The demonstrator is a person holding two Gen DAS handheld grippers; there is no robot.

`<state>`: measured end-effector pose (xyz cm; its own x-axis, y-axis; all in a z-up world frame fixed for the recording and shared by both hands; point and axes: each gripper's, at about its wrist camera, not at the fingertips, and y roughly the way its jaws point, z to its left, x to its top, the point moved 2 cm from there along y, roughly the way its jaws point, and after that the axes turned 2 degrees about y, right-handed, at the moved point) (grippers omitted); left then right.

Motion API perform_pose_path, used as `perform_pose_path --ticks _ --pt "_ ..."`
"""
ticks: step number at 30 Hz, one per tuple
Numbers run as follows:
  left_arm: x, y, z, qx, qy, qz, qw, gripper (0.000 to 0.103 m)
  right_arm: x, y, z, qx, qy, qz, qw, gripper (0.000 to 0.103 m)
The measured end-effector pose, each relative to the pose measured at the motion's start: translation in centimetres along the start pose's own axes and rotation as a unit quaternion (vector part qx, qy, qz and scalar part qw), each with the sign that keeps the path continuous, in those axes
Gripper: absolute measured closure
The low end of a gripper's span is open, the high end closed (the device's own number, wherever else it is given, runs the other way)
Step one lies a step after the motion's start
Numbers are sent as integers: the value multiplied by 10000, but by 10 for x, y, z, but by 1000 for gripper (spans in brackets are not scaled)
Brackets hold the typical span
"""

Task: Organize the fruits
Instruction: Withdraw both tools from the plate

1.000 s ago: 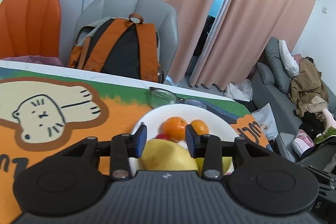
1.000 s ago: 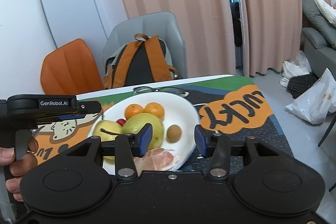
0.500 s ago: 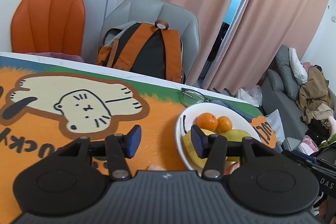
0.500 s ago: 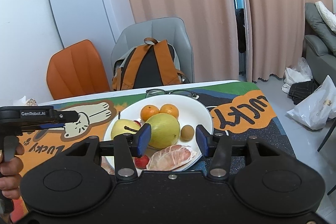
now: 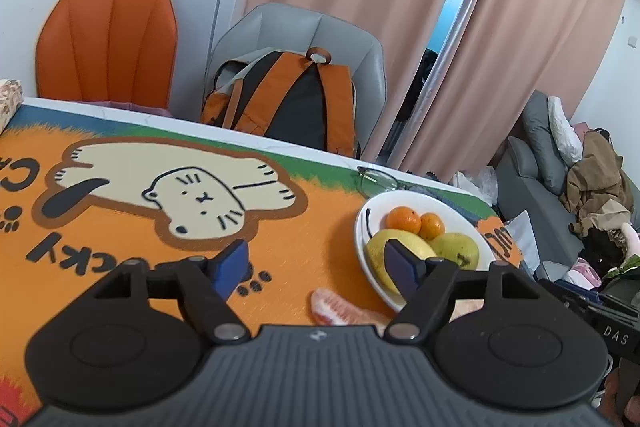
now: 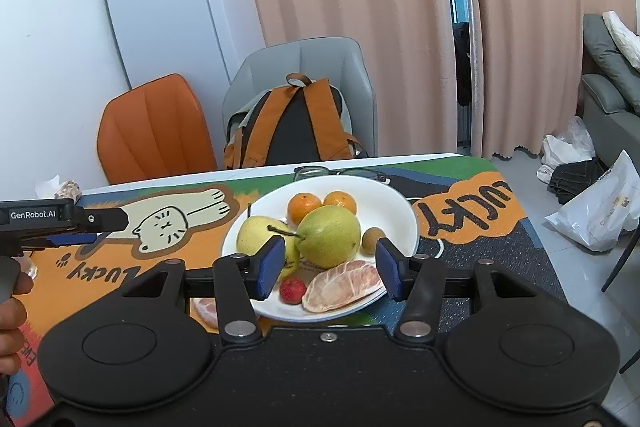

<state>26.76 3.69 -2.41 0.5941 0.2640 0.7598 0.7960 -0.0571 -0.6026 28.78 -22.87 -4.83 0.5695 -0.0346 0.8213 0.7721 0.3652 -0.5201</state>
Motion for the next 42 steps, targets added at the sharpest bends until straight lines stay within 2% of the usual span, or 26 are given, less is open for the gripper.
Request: perform_pose_path --ticks 19,42 --pt "-35 -21 24 24 -143 111 9998 27 -28 -12 19 142 -126 151 9997 50" --pt "-72 24 10 9 -107 483 9988 29 -55 8 33 345 -205 582 9975 39"
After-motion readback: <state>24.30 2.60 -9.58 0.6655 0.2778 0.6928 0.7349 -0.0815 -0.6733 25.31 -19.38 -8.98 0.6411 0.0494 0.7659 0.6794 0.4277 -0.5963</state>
